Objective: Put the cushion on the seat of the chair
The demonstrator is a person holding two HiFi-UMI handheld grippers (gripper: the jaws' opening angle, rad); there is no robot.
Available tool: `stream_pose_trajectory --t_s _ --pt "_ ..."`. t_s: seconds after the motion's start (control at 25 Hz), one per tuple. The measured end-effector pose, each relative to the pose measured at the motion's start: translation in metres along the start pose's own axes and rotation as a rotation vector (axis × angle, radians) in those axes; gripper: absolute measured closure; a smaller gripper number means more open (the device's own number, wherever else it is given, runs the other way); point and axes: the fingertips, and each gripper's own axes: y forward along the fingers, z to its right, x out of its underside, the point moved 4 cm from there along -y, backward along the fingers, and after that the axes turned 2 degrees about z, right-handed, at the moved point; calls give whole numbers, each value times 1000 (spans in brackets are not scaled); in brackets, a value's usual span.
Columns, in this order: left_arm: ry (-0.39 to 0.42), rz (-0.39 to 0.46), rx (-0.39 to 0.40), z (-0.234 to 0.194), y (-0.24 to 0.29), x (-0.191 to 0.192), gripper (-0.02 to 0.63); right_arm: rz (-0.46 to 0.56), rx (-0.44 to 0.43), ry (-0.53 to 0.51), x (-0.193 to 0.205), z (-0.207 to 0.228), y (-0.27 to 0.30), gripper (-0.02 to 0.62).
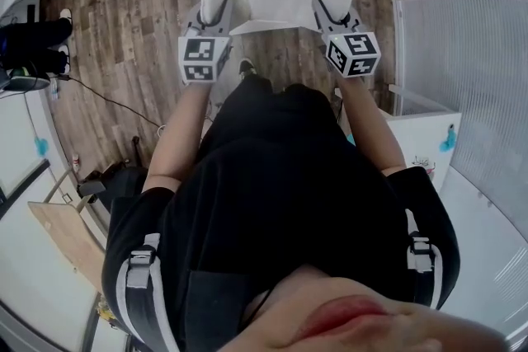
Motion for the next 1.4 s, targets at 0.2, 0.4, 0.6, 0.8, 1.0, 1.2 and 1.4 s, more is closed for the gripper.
stream_pose_trajectory --t_s 0.2,0.4,0.6,0.8,1.0,1.2,1.4 --pt "-3 -12 15 -9 13 2 554 -10 6 18 1 5 12 541" --pt "-4 -31 10 -17 30 2 554 -22 -4 19 -1 19 29 541" --pt "-2 -55 -16 -18 56 1 554 -31 -38 27 2 45 50 540" --pt "-19 -82 -41 -18 91 1 554 -49 -84 27 4 83 77 541" --pt "-28 -134 -89 -15 132 21 554 -81 -148 28 26 125 106 540" --pt "-51 -193 -124 -25 156 31 554 -120 -189 59 36 144 131 540" --pt "-96 -278 -159 -42 179 68 551 -179 -244 73 69 155 160 540"
